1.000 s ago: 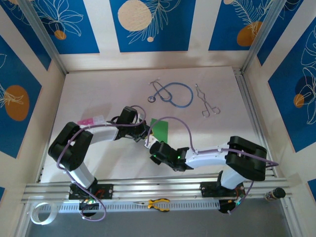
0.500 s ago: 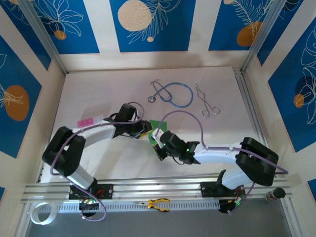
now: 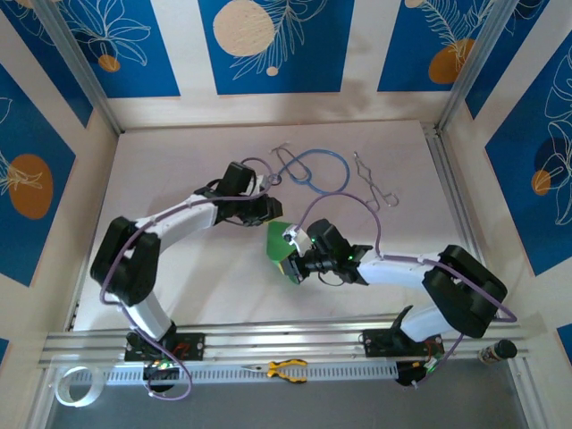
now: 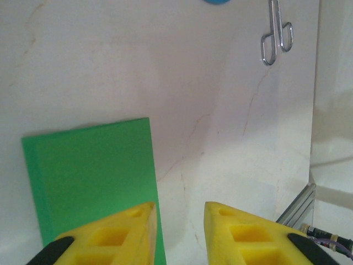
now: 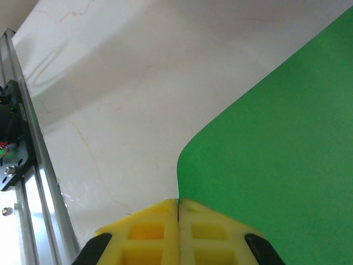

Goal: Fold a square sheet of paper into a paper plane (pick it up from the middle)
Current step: Third fold the triangle at the center of the table.

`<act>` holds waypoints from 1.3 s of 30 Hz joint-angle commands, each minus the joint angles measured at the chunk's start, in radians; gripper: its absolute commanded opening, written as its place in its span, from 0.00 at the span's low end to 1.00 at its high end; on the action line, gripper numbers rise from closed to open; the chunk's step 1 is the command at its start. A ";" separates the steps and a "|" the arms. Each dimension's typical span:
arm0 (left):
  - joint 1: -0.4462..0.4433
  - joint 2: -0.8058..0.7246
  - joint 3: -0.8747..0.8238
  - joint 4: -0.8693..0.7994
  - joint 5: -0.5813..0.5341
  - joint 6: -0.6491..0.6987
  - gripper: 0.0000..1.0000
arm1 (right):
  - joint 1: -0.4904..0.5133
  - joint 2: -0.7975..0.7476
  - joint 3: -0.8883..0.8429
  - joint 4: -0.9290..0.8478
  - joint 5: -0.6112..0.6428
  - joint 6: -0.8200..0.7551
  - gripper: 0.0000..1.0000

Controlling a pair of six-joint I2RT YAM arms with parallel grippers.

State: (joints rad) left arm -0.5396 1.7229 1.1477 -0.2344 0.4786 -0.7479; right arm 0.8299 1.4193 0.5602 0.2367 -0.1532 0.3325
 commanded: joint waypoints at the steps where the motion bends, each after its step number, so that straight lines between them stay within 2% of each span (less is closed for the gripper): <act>1: 0.008 0.072 0.050 -0.039 0.080 0.058 0.25 | -0.003 0.027 -0.010 0.043 -0.058 0.021 0.02; 6: 0.006 0.156 0.079 -0.057 0.107 0.092 0.22 | -0.004 0.054 -0.010 0.062 -0.060 0.026 0.02; 12: -0.003 0.233 0.107 -0.151 0.020 0.179 0.17 | -0.003 0.082 -0.002 0.067 -0.066 0.028 0.02; 16: -0.008 0.270 0.086 -0.143 0.008 0.188 0.16 | -0.005 0.095 0.004 0.060 -0.065 0.032 0.02; 39: -0.011 0.265 0.040 -0.122 -0.009 0.179 0.16 | -0.107 0.172 0.079 -0.053 -0.039 0.004 0.03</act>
State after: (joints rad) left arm -0.5438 1.9892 1.2140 -0.3298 0.5003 -0.5838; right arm 0.7277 1.5753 0.6083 0.2153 -0.1902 0.3561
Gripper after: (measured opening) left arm 0.158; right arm 0.056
